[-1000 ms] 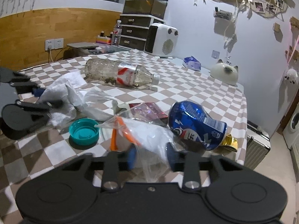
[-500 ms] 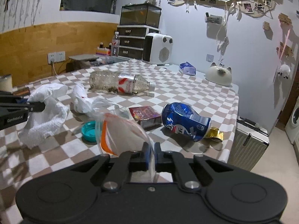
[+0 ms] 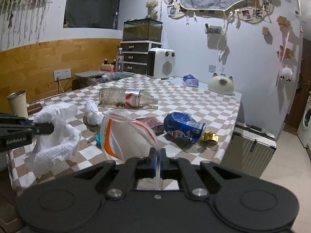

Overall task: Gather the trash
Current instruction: 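Carry the tissue and bag in both tools over the trash bin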

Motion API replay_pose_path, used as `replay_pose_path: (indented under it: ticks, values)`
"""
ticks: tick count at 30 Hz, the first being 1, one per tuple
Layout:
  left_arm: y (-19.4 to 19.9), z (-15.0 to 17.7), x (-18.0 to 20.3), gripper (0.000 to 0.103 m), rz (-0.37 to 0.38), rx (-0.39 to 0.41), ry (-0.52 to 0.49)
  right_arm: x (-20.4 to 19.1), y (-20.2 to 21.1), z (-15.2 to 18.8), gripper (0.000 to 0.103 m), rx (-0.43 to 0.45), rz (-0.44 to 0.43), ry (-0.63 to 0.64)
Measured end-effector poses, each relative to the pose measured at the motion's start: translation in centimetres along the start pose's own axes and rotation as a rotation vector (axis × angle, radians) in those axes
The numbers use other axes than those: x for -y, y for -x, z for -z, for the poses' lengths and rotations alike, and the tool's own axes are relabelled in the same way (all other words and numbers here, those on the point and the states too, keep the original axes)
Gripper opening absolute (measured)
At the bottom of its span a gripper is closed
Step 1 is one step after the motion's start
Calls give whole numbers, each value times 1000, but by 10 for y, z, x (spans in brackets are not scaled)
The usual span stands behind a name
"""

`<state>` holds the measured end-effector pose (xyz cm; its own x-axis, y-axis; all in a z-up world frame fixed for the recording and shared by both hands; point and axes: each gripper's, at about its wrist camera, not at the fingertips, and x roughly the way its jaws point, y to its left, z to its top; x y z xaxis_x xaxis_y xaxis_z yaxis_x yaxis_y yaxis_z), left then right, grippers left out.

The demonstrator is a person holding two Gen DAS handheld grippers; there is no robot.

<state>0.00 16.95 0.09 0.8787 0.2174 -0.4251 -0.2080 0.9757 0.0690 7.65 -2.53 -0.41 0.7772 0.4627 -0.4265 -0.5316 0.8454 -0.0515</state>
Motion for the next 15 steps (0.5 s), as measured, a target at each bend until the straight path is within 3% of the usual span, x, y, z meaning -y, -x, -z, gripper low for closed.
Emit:
replay_pose_path:
  ticks: [15]
  values:
    - [9, -24, 81, 7, 136, 63, -44, 58, 62, 13, 3, 49, 128, -88]
